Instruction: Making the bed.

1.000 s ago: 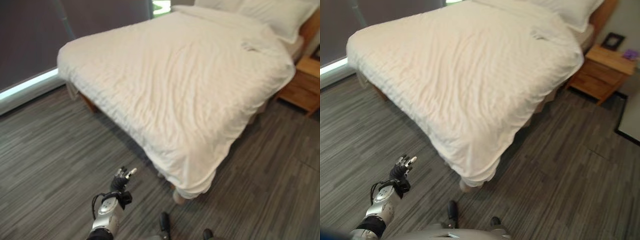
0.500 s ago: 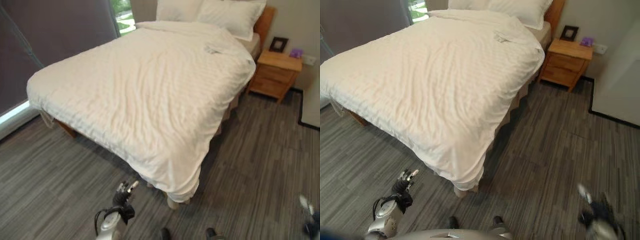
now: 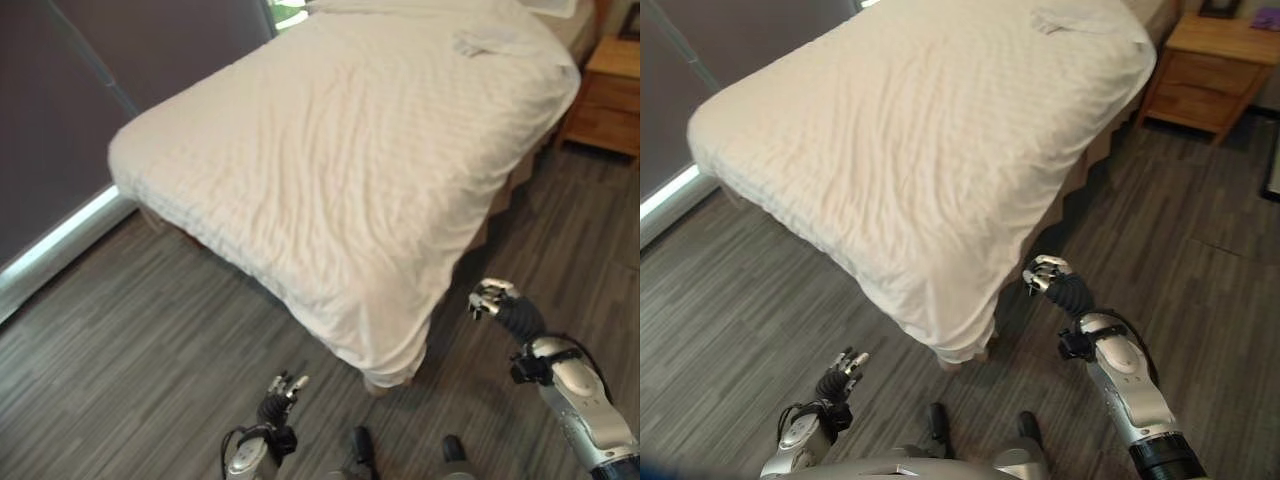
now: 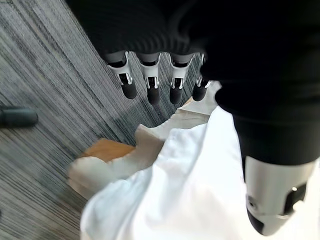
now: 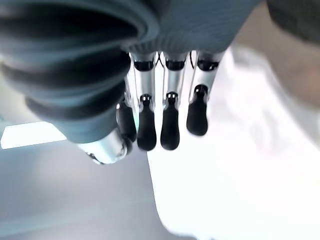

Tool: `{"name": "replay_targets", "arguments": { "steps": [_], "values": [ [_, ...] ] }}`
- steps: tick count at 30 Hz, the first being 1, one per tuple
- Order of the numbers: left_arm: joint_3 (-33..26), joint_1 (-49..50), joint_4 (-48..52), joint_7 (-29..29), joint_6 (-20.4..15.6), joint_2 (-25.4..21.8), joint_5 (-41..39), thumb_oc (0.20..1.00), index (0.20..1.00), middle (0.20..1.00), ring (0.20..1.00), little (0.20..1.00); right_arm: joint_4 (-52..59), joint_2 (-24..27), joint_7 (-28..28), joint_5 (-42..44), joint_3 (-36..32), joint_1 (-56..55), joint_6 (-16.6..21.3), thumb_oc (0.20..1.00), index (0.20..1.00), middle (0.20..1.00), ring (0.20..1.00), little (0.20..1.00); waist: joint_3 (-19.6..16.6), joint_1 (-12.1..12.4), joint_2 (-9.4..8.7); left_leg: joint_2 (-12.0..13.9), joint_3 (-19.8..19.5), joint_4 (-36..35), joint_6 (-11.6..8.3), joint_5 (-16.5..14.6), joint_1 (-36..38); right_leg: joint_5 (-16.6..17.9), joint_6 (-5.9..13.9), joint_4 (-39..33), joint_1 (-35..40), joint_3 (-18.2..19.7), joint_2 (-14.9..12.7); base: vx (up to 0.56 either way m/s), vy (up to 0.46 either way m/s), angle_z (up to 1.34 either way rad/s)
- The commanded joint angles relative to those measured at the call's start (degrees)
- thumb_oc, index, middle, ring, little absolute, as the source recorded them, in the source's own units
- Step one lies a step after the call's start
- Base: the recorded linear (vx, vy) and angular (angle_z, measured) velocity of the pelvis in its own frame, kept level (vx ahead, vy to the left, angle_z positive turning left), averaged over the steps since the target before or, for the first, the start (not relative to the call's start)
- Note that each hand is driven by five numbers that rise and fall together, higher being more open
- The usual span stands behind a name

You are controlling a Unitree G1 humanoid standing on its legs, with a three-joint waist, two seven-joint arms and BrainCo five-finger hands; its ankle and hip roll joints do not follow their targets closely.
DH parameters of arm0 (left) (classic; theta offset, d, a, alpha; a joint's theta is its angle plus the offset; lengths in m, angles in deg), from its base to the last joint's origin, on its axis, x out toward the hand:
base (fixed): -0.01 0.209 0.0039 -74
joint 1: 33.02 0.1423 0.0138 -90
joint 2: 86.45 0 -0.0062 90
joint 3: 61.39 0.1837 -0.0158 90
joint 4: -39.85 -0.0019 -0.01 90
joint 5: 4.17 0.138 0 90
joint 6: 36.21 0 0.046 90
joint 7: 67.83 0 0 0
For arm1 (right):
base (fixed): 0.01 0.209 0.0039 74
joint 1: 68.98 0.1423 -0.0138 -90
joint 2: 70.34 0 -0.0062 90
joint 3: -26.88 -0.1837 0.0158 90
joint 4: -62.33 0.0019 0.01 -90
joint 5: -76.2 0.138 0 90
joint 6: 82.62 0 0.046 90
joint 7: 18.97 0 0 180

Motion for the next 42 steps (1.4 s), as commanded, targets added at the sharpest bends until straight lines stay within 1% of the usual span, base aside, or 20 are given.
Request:
{"name": "replay_targets", "arguments": {
  "steps": [1, 2, 3, 4, 7, 12, 13, 15, 16, 20, 21, 24, 25, 26, 31, 32, 34, 36, 40, 42],
  "values": [
    [1.42, -6.87, -0.8, -1.52, -2.83, -2.24, 0.05, 1.0, 1.0, 1.0, 1.0, 1.0, -4.3, 0.85, -2.39, -1.96, 2.96, 11.32, 0.31, 0.2, 0.2, 0.2, 0.2, 0.2, 1.53, 3.91, 1.24, -0.62, -0.09, 0.76, -3.85, -2.53, 2.43, 5.34, 1.36, 1.6, -3.79, -0.78, -3.27, -0.01, -0.024, 0.27],
    [1.38, -6.89, -0.8, -1.52, -2.82, -2.23, 0.05, 1.0, 1.0, 1.0, 1.0, 1.0, -4.37, 0.85, -2.4, -1.95, 3.01, 11.4, 0.34, 0.2, 0.2, 0.2, 0.2, 0.2, 1.55, 3.87, 1.25, -0.62, -0.1, 0.76, -3.85, -2.53, 2.42, 5.34, 1.36, 1.6, -3.8, -0.78, -3.27, -0.02, -0.033, 0.2],
    [2.15, -7.23, -0.93, -1.54, -2.84, -2.18, -0.31, 1.0, 1.0, 1.0, 1.0, 1.0, -6.66, 1.1, -2.57, -2.89, 5.86, 15.23, 0.08, 0.2, 0.2, 0.2, 0.2, 0.2, 1.76, 4.52, 1.89, -0.78, -0.38, 0.76, -3.77, -2.32, 2.01, 5.45, 1.29, 1.63, -4.25, -0.43, -3.38, -0.02, -0.021, 0.05],
    [3.79, -7.67, -0.78, -1.43, -3.05, -1.69, -1.76, 1.0, 1.0, 1.0, 1.0, 1.0, -9.8, 0.3, -2.56, -4.94, 12.15, 23.44, -0.46, 0.2, 0.2, 0.2, 0.2, 0.2, 2.34, 5.85, 3.49, -0.92, -0.53, 0.76, -3.55, -1.89, 0.61, 5.7, 1.11, 1.88, -6.22, 0.75, -3.41, 0.0, 0.0, 0.0],
    [4.99, -8.3, -1.43, -1.18, -3.04, -1.12, -2.63, 1.0, 1.0, 1.0, 1.0, 1.0, -12.19, -2.07, -2.98, -4.25, 15.97, 29.15, -0.98, 0.2, 0.2, 0.2, 0.2, 0.2, 2.83, 6.94, 4.44, -0.87, -0.75, 0.76, -3.48, -1.45, -0.52, 5.94, 0.93, 2.01, -7.6, 1.45, -3.3, -0.01, -0.032, -0.13],
    [7.44, -8.63, -1.58, -1.19, -2.86, 0.05, -4.32, 1.0, 1.0, 1.0, 1.0, 1.0, -18.72, -6.72, -2.03, -1.63, 17.57, 34.55, -1.83, 0.2, 0.2, 0.2, 0.2, 0.2, 3.71, 8.39, 5.96, -0.96, -1.44, 0.76, -3.64, -0.65, -2.2, 5.93, 0.52, 2.47, -9.03, 1.44, -3.21, -0.01, -0.017, 0.05],
    [9.05, -8.62, -1.62, -1.62, -2.86, 0.44, -5.33, 1.0, 1.0, 1.0, 1.0, 1.0, -26.44, -9.01, -0.92, -0.6, 16.93, 38.03, -2.87, 0.2, 0.2, 0.2, 0.2, 0.2, 4.35, 9.74, 7.76, -1.29, -2.01, 0.76, -3.83, -0.13, -3.48, 5.97, 0.34, 2.69, -10.03, 1.01, -3.4, -0.01, -0.017, 0.11],
    [9.15, -8.49, -1.86, -1.68, -2.76, 0.42, -5.47, 1.0, 1.0, 1.0, 1.0, 1.0, -28.11, -9.1, -0.62, -0.68, 16.55, 39.11, -3.15, 0.2, 0.2, 0.2, 0.2, 0.2, 4.45, 10.09, 8.16, -1.4, -2.12, 0.76, -3.86, -0.03, -3.76, 5.98, 0.32, 2.74, -10.34, 0.9, -3.4, 0.01, -0.001, 0.14],
    [9.24, -8.28, -1.67, -1.8, -2.8, 0.3, -5.96, 1.0, 1.0, 1.0, 1.0, 1.0, -31.77, -9.46, -0.1, -1.33, 16.22, 40.85, -3.71, 0.2, 0.2, 0.2, 0.2, 0.2, 4.6, 10.99, 9.14, -1.57, -2.52, 0.76, -3.92, 0.21, -4.56, 5.99, 0.23, 2.73, -10.92, 0.67, -3.49, 0.02, 0.002, 0.16],
    [9.27, -8.24, -1.02, -2.05, -2.48, 0.23, -6.86, 1.0, 1.0, 1.0, 1.0, 1.0, -37.72, -10.21, 0.73, -2.68, 14.88, 41.96, -4.42, 0.2, 0.2, 0.2, 0.2, 0.2, 5.04, 12.45, 10.85, -1.8, -2.87, 0.76, -4.02, 0.69, -6.21, 5.9, 0.16, 2.92, -12.54, 0.87, -3.43, 0.02, -0.001, 0.07],
    [9.27, -8.24, -1.01, -2.05, -2.48, 0.23, -6.86, 1.0, 1.0, 1.0, 1.0, 1.0, -37.73, -10.21, 0.73, -2.68, 14.88, 41.97, -4.42, 0.2, 0.2, 0.2, 0.2, 0.2, 5.01, 12.47, 10.84, -1.79, -2.86, 0.76, -4.02, 0.69, -6.24, 5.89, 0.16, 2.94, -12.58, 0.89, -3.43, 0.01, -0.005, -0.07],
    [9.64, -8.29, 0.81, -2.33, -2.93, 0.11, -7.86, 1.0, 1.0, 1.0, 1.0, 1.0, -46.73, -10.94, 2.83, -1.63, 9.91, 43.08, -4.56, 0.2, 0.2, 0.2, 0.2, 0.2, 5.68, 13.77, 12.83, -2.19, -2.98, 0.76, -4.09, 0.97, -7.92, 5.85, 0.21, 3.12, -14.29, 1.02, -3.64, 0.01, 0.003, -0.08],
    [9.65, -8.3, 0.82, -2.32, -2.93, 0.09, -7.87, 1.0, 1.0, 1.0, 1.0, 1.0, -46.79, -10.95, 2.8, -1.62, 9.9, 43.12, -4.52, 0.2, 0.2, 0.2, 0.2, 0.2, 5.64, 13.84, 12.81, -2.19, -2.95, 0.76, -4.09, 0.96, -7.95, 5.84, 0.21, 3.15, -14.35, 1.06, -3.64, 0.0, 0.0, 0.0],
    [10.01, -8.05, 1.61, -2.41, -2.79, 0.07, -8.08, 1.0, 1.0, 1.0, 1.0, 1.0, -51.73, -9.79, 2.92, -1.99, 8.22, 44.57, -4.77, 0.2, 0.2, 0.2, 0.2, 0.2, 6.08, 14.3, 13.86, -2.36, -2.97, 0.76, -4.11, 1.15, -8.49, 5.96, 0.22, 3.28, -15.21, 1.36, -3.72, 0.02, 0.022, -0.06],
    [11.08, -7.71, 2.07, -2.96, -2.58, 0.79, -8.11, 1.0, 1.0, 1.0, 1.0, 1.0, -60.02, -8.07, 3.01, 1.15, 2.79, 43.88, -5.16, 0.2, 0.2, 0.2, 0.2, 0.2, 6.87, 14.63, 15.41, -2.58, -2.42, 0.76, -4.0, 1.02, -9.21, 5.93, 0.36, 3.41, -16.38, 2.28, -3.8, 0.02, 0.025, -0.14],
    [10.93, -7.24, 1.98, -3.32, -2.34, 1.3, -8.36, 1.0, 1.0, 1.0, 1.0, 1.0, -62.73, -7.4, 2.46, 1.25, 1.04, 41.26, -5.73, 0.2, 0.2, 0.2, 0.2, 0.2, 7.4, 14.07, 16.23, -2.72, -2.08, 0.76, -3.93, 0.91, -9.41, 5.98, 0.47, 3.47, -16.95, 2.69, -3.91, 0.02, 0.036, -0.03],
    [10.55, -6.71, 2.92, -3.68, -2.22, 1.56, -8.59, 1.0, 1.0, 1.0, 1.0, 1.0, -64.58, -6.84, 1.97, -0.55, 0.41, 38.55, -6.21, 0.2, 0.2, 0.2, 0.2, 0.2, 7.7, 13.59, 16.78, -2.81, -1.75, 0.76, -3.82, 0.74, -9.48, 5.9, 0.46, 3.6, -17.27, 3.05, -3.95, 0.05, 0.049, -0.03],
    [9.94, -6.59, 3.37, -3.79, -2.19, 1.85, -8.85, 1.0, 1.0, 1.0, 1.0, 1.0, -67.87, -6.39, 2.71, -0.31, -3.37, 33.93, -6.42, 0.2, 0.2, 0.2, 0.2, 0.2, 8.18, 12.58, 17.27, -2.98, -1.38, 0.76, -3.69, 0.44, -9.42, 5.7, 0.52, 3.81, -17.55, 3.46, -4.14, 0.06, 0.049, -0.04],
    [8.48, -7.16, 4.32, -3.57, -2.52, 2.31, -10.15, 1.0, 1.0, 1.0, 1.0, 1.0, -72.78, -5.82, 3.72, 5.1, -13.65, 25.28, -7.02, 0.2, 0.2, 0.2, 0.2, 0.2, 8.99, 10.16, 17.94, -3.18, -1.02, 0.76, -3.58, -0.24, -9.17, 5.3, 0.72, 3.6, -17.38, 3.53, -4.43, 0.05, 0.033, 0.04],
    [7.64, -7.17, 4.75, -3.52, -2.54, 2.38, -10.96, 1.0, 1.0, 1.0, 1.0, 1.0, -74.62, -4.95, 4.1, 10.3, -20.39, 20.77, -7.42, 0.2, 0.2, 0.2, 0.2, 0.2, 9.45, 8.36, 17.94, -3.46, -1.2, 0.76, -3.51, -0.89, -8.61, 4.65, 0.88, 3.38, -16.66, 3.3, -4.73, 0.06, 0.022, 0.05]
  ]
}}
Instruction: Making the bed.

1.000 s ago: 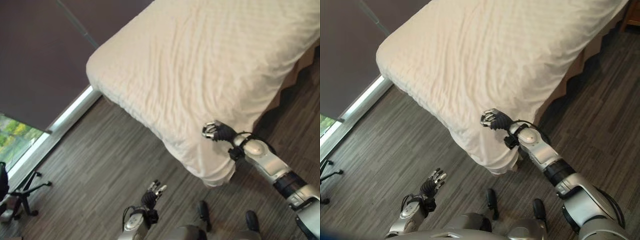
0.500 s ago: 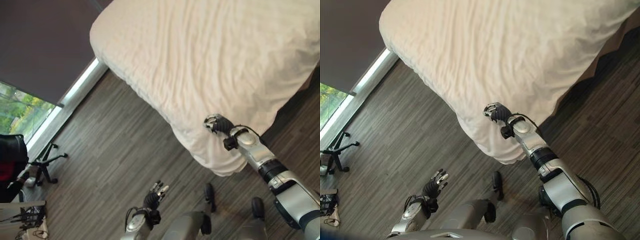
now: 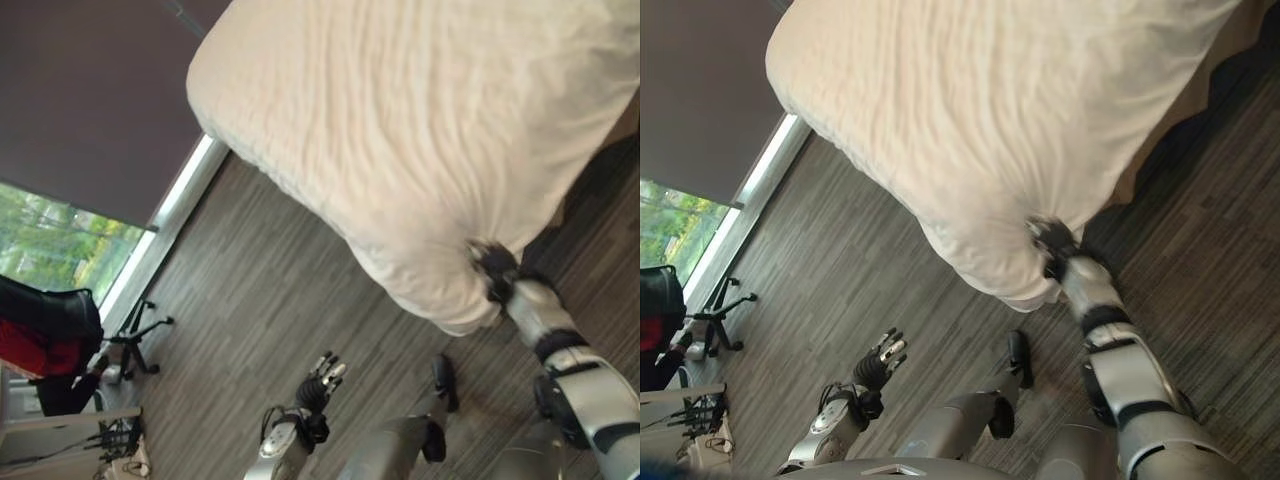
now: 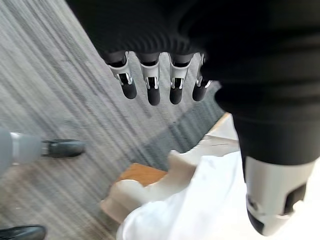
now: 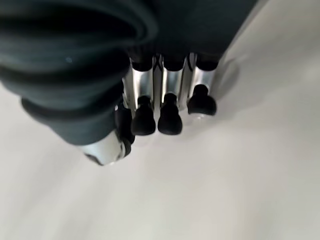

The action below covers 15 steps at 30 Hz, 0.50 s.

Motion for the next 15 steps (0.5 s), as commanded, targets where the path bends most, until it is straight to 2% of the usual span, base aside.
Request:
{"name": "replay_targets", "arguments": {
  "steps": [1, 3, 4, 5, 7, 9, 11, 12, 13, 14, 15],
  "values": [
    [-2.21, -4.78, -0.7, 0.03, -1.41, 1.07, -3.18, 1.0, 1.0, 1.0, 1.0, 1.0, -3.54, 1.02, 0.54, 8.89, -6.88, -5.93, -1.09, 0.2, 0.2, 0.2, 0.2, 0.2, 5.21, -3.7, 0.53, -1.97, 0.47, 0.75, 0.0, -1.22, 4.8, 3.56, 1.11, -0.38, -1.65, 2.92, -3.51, 0.04, 0.018, 0.02],
    [-2.4, -4.63, -0.91, -0.08, -1.34, 1.13, -3.35, 1.0, 1.0, 1.0, 1.0, 1.0, -3.63, 1.43, 0.86, 10.93, -8.96, -7.39, -0.98, 0.2, 0.2, 0.2, 0.2, 0.2, 5.32, -4.29, 0.42, -2.0, 0.56, 0.75, 0.02, -1.38, 4.88, 3.46, 1.12, -0.46, -1.55, 2.97, -3.52, 0.02, 0.006, -0.1],
    [-3.25, -4.23, -1.2, -0.08, -1.3, 1.21, -3.9, 1.0, 1.0, 1.0, 1.0, 1.0, -3.73, 2.42, 1.32, 14.53, -13.04, -10.32, -0.45, 0.2, 0.2, 0.2, 0.2, 0.2, 5.64, -5.69, 0.21, -1.99, 0.79, 0.75, 0.02, -1.67, 4.96, 3.32, 1.11, -0.61, -1.54, 3.2, -3.46, 0.03, 0.007, -0.2],
    [-3.12, -4.2, -1.2, -0.09, -1.3, 1.18, -3.91, 1.0, 1.0, 1.0, 1.0, 1.0, -3.65, 2.42, 1.29, 14.57, -13.16, -10.5, -0.45, 0.2, 0.2, 0.2, 0.2, 0.2, 5.61, -5.64, 0.22, -2.01, 0.76, 0.75, 0.02, -1.69, 5.05, 3.28, 1.12, -0.62, -1.42, 3.16, -3.49, 0.04, 0.01, -0.11],
    [-4.28, -3.71, -1.61, -0.05, -1.17, 1.28, -4.34, 1.0, 1.0, 1.0, 1.0, 1.0, -2.42, 5.04, 3.28, 20.16, -20.29, -14.11, 1.51, 0.2, 0.2, 0.2, 0.2, 0.2, 5.9, -7.5, -0.27, -1.98, 1.05, 0.75, 0.02, -2.08, 5.3, 3.16, 1.15, -0.74, -1.26, 3.29, -3.48, 0.04, 0.013, 0.02],
    [-4.43, -3.61, -1.94, -0.04, -1.19, 1.29, -4.5, 1.0, 1.0, 1.0, 1.0, 1.0, -2.08, 5.56, 3.71, 20.97, -21.47, -14.91, 2.0, 0.2, 0.2, 0.2, 0.2, 0.2, 5.97, -7.8, -0.35, -1.96, 1.04, 0.75, 0.03, -2.19, 5.48, 3.17, 1.18, -0.88, -1.02, 3.32, -3.48, 0.02, 0.005, 0.0],
    [-5.52, -3.57, -2.31, 0.61, -1.64, 1.06, -4.66, 1.0, 1.0, 1.0, 1.0, 1.0, 3.34, 8.09, 6.59, 26.44, -27.32, -15.84, 6.19, 0.2, 0.2, 0.2, 0.2, 0.2, 5.93, -9.34, -0.93, -1.87, 0.96, 0.75, -0.03, -2.47, 5.62, 3.09, 1.22, -1.14, -0.83, 3.45, -3.34, 0.0, 0.0, 0.0],
    [-5.47, -3.63, -2.35, 0.64, -1.65, 1.07, -4.63, 1.0, 1.0, 1.0, 1.0, 1.0, 3.61, 7.96, 6.76, 26.47, -27.41, -15.98, 6.25, 0.2, 0.2, 0.2, 0.2, 0.2, 5.96, -9.32, -0.92, -1.88, 0.92, 0.75, -0.03, -2.47, 5.66, 3.08, 1.23, -1.16, -0.76, 3.41, -3.35, 0.0, 0.0, 0.0],
    [-6.25, -3.69, -2.91, 1.27, -2.09, 0.96, -4.24, 1.0, 1.0, 1.0, 1.0, 1.0, 11.65, 8.12, 8.87, 28.47, -29.14, -16.18, 10.45, 0.2, 0.2, 0.2, 0.2, 0.2, 5.83, -10.21, -1.45, -1.93, 0.84, 0.75, -0.03, -2.91, 5.98, 2.74, 1.29, -1.24, -0.44, 3.42, -3.42, 0.0, 0.0, 0.0],
    [-6.68, -3.74, -2.95, 1.73, -2.41, 1.0, -3.83, 1.0, 1.0, 1.0, 1.0, 1.0, 18.58, 7.25, 9.36, 28.82, -29.16, -16.82, 12.28, 0.2, 0.2, 0.2, 0.2, 0.2, 5.9, -10.81, -1.85, -1.77, 0.88, 0.75, -0.07, -2.86, 6.02, 2.82, 1.27, -1.18, -0.49, 3.48, -3.3, 0.0, 0.0, 0.0],
    [-6.75, -3.74, -2.94, 1.75, -2.41, 0.97, -3.8, 1.0, 1.0, 1.0, 1.0, 1.0, 19.16, 6.91, 9.74, 28.63, -29.19, -17.0, 12.29, 0.2, 0.2, 0.2, 0.2, 0.2, 5.97, -10.86, -1.86, -1.66, 0.9, 0.75, -0.09, -2.54, 5.85, 3.17, 1.22, -1.15, -0.69, 3.53, -3.18, -0.05, -0.01, -0.01]
  ]
}}
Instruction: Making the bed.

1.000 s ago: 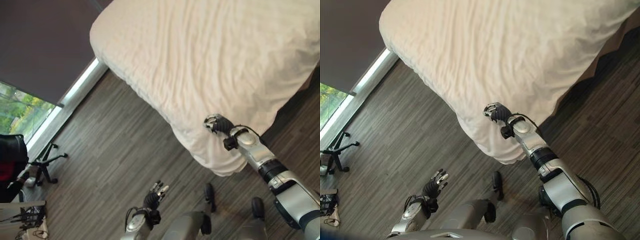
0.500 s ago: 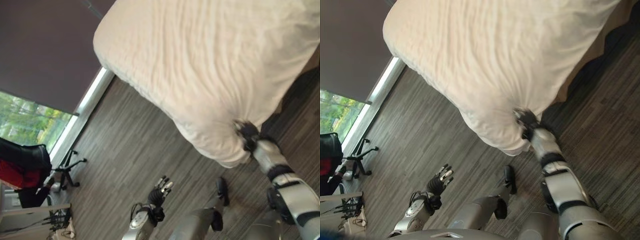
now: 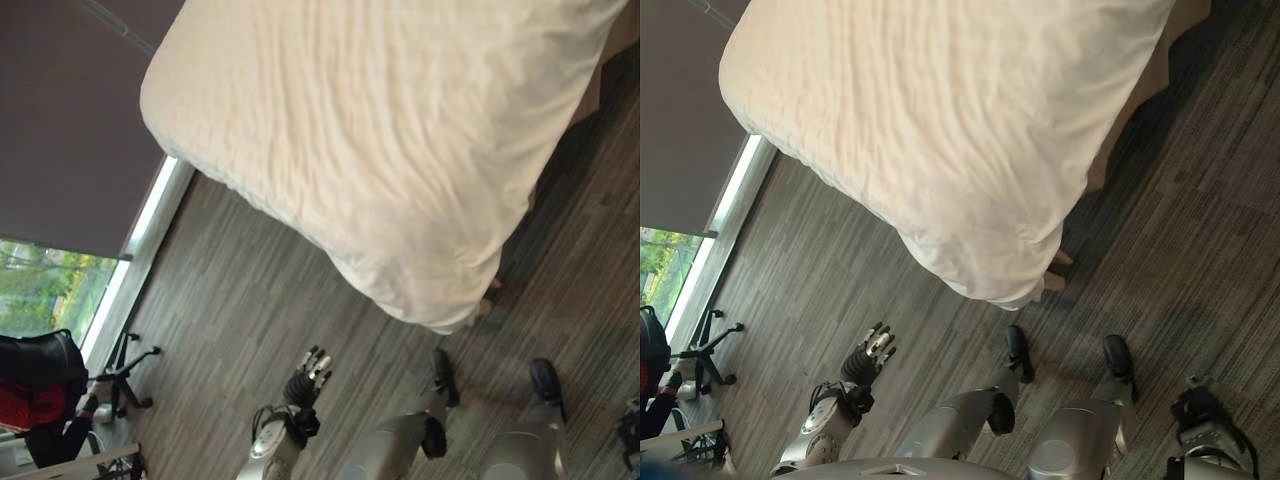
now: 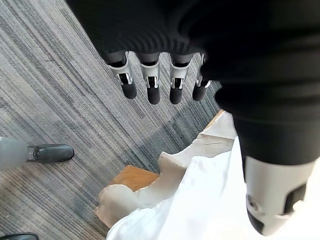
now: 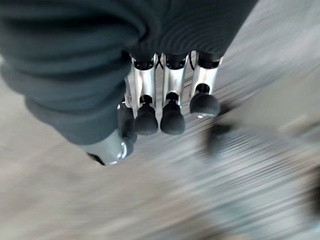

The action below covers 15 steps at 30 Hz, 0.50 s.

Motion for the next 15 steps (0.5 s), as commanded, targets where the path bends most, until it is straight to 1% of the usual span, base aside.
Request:
{"name": "replay_targets", "arguments": {
  "steps": [1, 2, 3, 5, 6, 7, 8, 10, 11, 12, 14, 15],
  "values": [
    [-2.75, -4.77, -2.56, 1.89, -2.89, 1.1, -1.46, 1.0, 1.0, 1.0, 1.0, 1.0, 19.94, -1.34, 1.26, -0.39, 3.24, 1.06, 8.84, 0.2, 0.2, 0.2, 0.2, 0.2, 2.62, -2.46, -1.33, 0.96, 1.03, 0.77, -1.26, -3.15, 3.44, 3.26, -1.15, 2.36, -4.44, 3.3, -0.7, -0.07, -0.013, -0.02],
    [-3.41, -4.4, -2.16, 2.16, -2.8, 1.0, -1.14, 1.0, 1.0, 1.0, 1.0, 1.0, 30.42, -1.89, 0.07, -6.37, 7.43, -1.84, 8.45, 0.2, 0.2, 0.2, 0.2, 0.2, 2.79, -2.93, -2.16, 1.07, 1.2, 0.77, -1.29, -3.11, 3.56, 3.24, -1.19, 2.66, -4.56, 3.5, -0.68, -0.06, -0.012, -0.03],
    [-3.48, -4.32, -2.11, 2.17, -2.78, 0.97, -1.11, 1.0, 1.0, 1.0, 1.0, 1.0, 30.9, -2.13, 0.41, -6.64, 7.46, -2.01, 8.32, 0.2, 0.2, 0.2, 0.2, 0.2, 2.75, -2.96, -2.18, 1.15, 1.23, 0.77, -1.31, -2.9, 3.4, 3.48, -1.23, 2.68, -4.75, 3.55, -0.59, -0.05, -0.014, -0.01],
    [-3.55, -4.0, -0.81, 1.45, -2.44, 1.07, 0.93, 1.0, 1.0, 1.0, 1.0, 1.0, 50.06, -0.16, -4.36, -22.12, 18.53, -9.05, 4.74, 0.2, 0.2, 0.2, 0.2, 0.2, 3.25, -3.78, -3.94, 1.53, 1.8, 0.77, -1.34, -2.46, 3.32, 3.82, -1.47, 3.43, -5.46, 4.13, -0.34, -0.07, -0.012, 0.0],
    [-3.16, -3.88, -0.76, 0.77, -2.44, 1.33, 1.44, 1.0, 1.0, 1.0, 1.0, 1.0, 53.31, 0.39, -6.54, -25.37, 21.99, -9.72, 3.78, 0.2, 0.2, 0.2, 0.2, 0.2, 3.19, -3.67, -4.12, 1.65, 2.02, 0.77, -1.35, -2.26, 3.11, 4.16, -1.53, 3.39, -5.77, 4.39, -0.24, -0.06, -0.006, -0.01],
    [-3.16, -3.88, -0.76, 0.77, -2.44, 1.33, 1.44, 1.0, 1.0, 1.0, 1.0, 1.0, 53.31, 0.39, -6.54, -25.38, 21.99, -9.73, 3.78, 0.2, 0.2, 0.2, 0.2, 0.2, 3.15, -3.64, -4.12, 1.66, 2.04, 0.77, -1.35, -2.26, 3.08, 4.17, -1.53, 3.4, -5.82, 4.41, -0.23, -0.05, 0.011, -0.01],
    [-2.33, -3.95, -0.71, 0.06, -2.67, 1.7, 1.97, 1.0, 1.0, 1.0, 1.0, 1.0, 57.62, 0.88, -10.61, -29.1, 28.72, -9.47, 2.58, 0.2, 0.2, 0.2, 0.2, 0.2, 3.16, -3.31, -4.32, 1.78, 2.26, 0.77, -1.35, -2.17, 3.05, 4.45, -1.53, 3.28, -5.93, 4.6, -0.27, -0.03, 0.016, -0.19],
    [-1.89, -4.26, -0.89, -0.01, -2.69, 1.91, 2.66, 1.0, 1.0, 1.0, 1.0, 1.0, 58.68, 0.68, -12.47, -33.33, 35.26, -6.86, 1.87, 0.2, 0.2, 0.2, 0.2, 0.2, 2.71, -2.59, -4.08, 1.81, 2.45, 0.77, -1.36, -2.06, 3.01, 4.66, -1.48, 3.08, -6.01, 4.67, -0.27, -0.02, 0.015, -0.17],
    [-1.96, -4.28, -0.9, -0.02, -2.69, 1.91, 2.66, 1.0, 1.0, 1.0, 1.0, 1.0, 58.62, 0.66, -12.45, -33.34, 35.35, -6.74, 1.89, 0.2, 0.2, 0.2, 0.2, 0.2, 2.77, -2.67, -4.11, 1.8, 2.45, 0.77, -1.36, -2.07, 3.03, 4.66, -1.48, 3.08, -5.99, 4.66, -0.28, 0.0, 0.0, 0.0],
    [-1.72, -5.17, -2.09, 0.59, -2.88, 2.43, 2.72, 1.0, 1.0, 1.0, 1.0, 1.0, 56.18, -2.3, -13.35, -32.87, 41.03, -2.46, 1.23, 0.2, 0.2, 0.2, 0.2, 0.2, 2.35, -1.67, -3.86, 1.8, 2.52, 0.77, -1.38, -1.92, 3.08, 4.89, -1.46, 2.87, -5.91, 4.66, -0.31, 0.0, 0.0, 0.0],
    [-2.03, -5.85, -3.22, 1.17, -2.82, 2.81, 2.9, 1.0, 1.0, 1.0, 1.0, 1.0, 55.65, -3.32, -13.01, -36.08, 44.85, 0.94, 0.83, 0.2, 0.2, 0.2, 0.2, 0.2, 2.24, -1.14, -3.76, 1.89, 2.51, 0.77, -1.39, -1.89, 3.14, 4.79, -1.52, 2.91, -5.84, 4.65, -0.22, -0.01, 0.002, -0.02],
    [-1.61, -6.38, -3.87, 1.52, -2.88, 3.1, 2.7, 1.0, 1.0, 1.0, 1.0, 1.0, 53.41, -4.75, -12.64, -35.75, 46.63, 3.08, 0.13, 0.2, 0.2, 0.2, 0.2, 0.2, 2.16, -0.73, -3.65, 1.89, 2.47, 0.77, -1.37, -1.86, 3.29, 4.8, -1.58, 2.89, -5.79, 4.6, -0.19, -0.03, 0.001, -0.04]
  ]
}}
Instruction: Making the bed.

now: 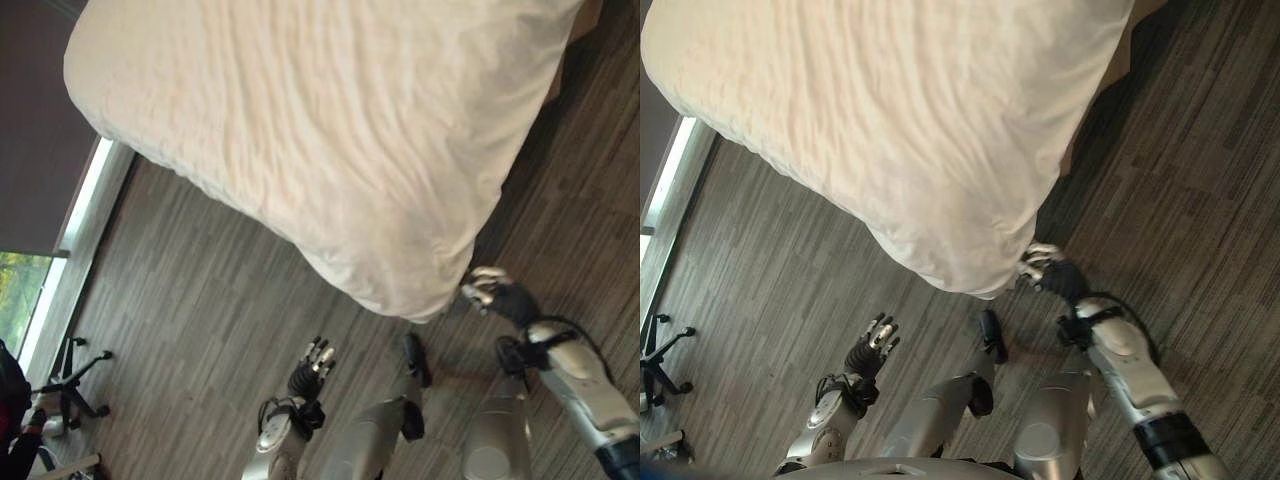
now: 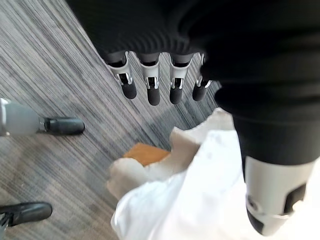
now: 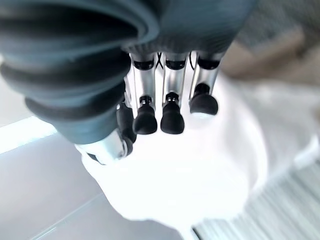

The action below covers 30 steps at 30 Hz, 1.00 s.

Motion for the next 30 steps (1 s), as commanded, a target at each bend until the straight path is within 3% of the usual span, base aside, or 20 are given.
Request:
{"name": "replay_targets", "arguments": {
  "steps": [1, 9, 14, 15, 17, 25, 30],
  "values": [
    [-0.64, -5.86, -4.25, 1.51, -2.05, 1.1, 1.35, 1.0, 1.0, 1.0, 1.0, 1.0, -2.39, -0.14, -1.07, -2.9, 3.24, 6.41, 1.21, 0.2, 0.2, 0.2, 0.2, 0.2, -2.17, 2.06, 0.83, 1.65, 0.98, 0.41, -1.92, -2.2, 2.73, 6.54, -1.53, -0.92, -3.73, 2.85, -0.35, 0.0, 0.0, 0.0],
    [1.06, -7.57, -6.52, 2.4, -2.07, 1.52, 1.25, 1.0, 1.0, 1.0, 1.0, 1.0, -12.31, -5.69, -0.52, -3.45, 12.17, 20.31, -0.05, 0.2, 0.2, 0.2, 0.2, 0.2, -2.18, 4.59, 1.3, 1.53, 0.89, 0.41, -2.05, -1.9, 2.75, 7.2, -1.33, -1.34, -3.62, 2.54, -0.59, 0.0, 0.002, -0.02],
    [2.41, -8.03, -7.16, 2.06, -2.15, 1.42, 0.36, 1.0, 1.0, 1.0, 1.0, 1.0, -16.2, -9.28, -3.24, 1.83, 16.51, 25.62, -1.97, 0.2, 0.2, 0.2, 0.2, 0.2, -2.49, 6.36, 1.36, 1.54, 1.08, 0.41, -2.22, -1.71, 2.4, 7.65, -1.25, -1.53, -3.92, 2.21, -0.73, 0.0, 0.009, -0.02],
    [4.41, -7.69, -7.94, 0.78, -1.71, 1.35, -0.12, 1.0, 1.0, 1.0, 1.0, 1.0, -21.88, -11.81, -6.75, 5.41, 21.02, 31.32, -5.12, 0.2, 0.2, 0.2, 0.2, 0.2, -3.39, 8.81, 2.05, 1.32, 1.06, 0.41, -2.28, -1.59, 2.05, 7.84, -1.04, -1.62, -4.14, 1.94, -0.95, 0.0, 0.036, -0.05],
    [5.13, -7.54, -8.28, 0.3, -1.48, 1.43, -0.87, 1.0, 1.0, 1.0, 1.0, 1.0, -24.12, -12.84, -7.28, 5.95, 22.39, 33.78, -6.18, 0.2, 0.2, 0.2, 0.2, 0.2, -3.89, 9.75, 2.45, 1.26, 1.1, 0.41, -2.32, -1.55, 1.85, 8.03, -0.92, -1.8, -4.21, 1.75, -1.09, 0.01, 0.025, -0.01],
    [6.71, -7.35, -8.64, -0.54, -0.76, 0.84, -2.18, 1.0, 1.0, 1.0, 1.0, 1.0, -35.12, -13.19, -4.15, 5.93, 19.19, 40.28, -6.14, 0.2, 0.2, 0.2, 0.2, 0.2, -4.71, 11.62, 4.59, 1.0, 0.91, 0.41, -2.67, -1.12, 0.26, 8.73, -0.76, -2.32, -5.45, 1.6, -1.49, 0.01, 0.009, 0.0],
    [8.02, -6.76, -7.55, -1.27, -0.54, -0.7, -2.12, 1.0, 1.0, 1.0, 1.0, 1.0, -51.93, -6.91, 0.59, 6.87, 10.17, 47.73, -5.1, 0.2, 0.2, 0.2, 0.2, 0.2, -4.76, 12.91, 6.77, 0.51, 0.91, 0.41, -2.92, -0.71, -2.13, 9.33, -0.84, -2.51, -7.81, 2.06, -1.36, -0.01, -0.004, 0.02]
  ]
}}
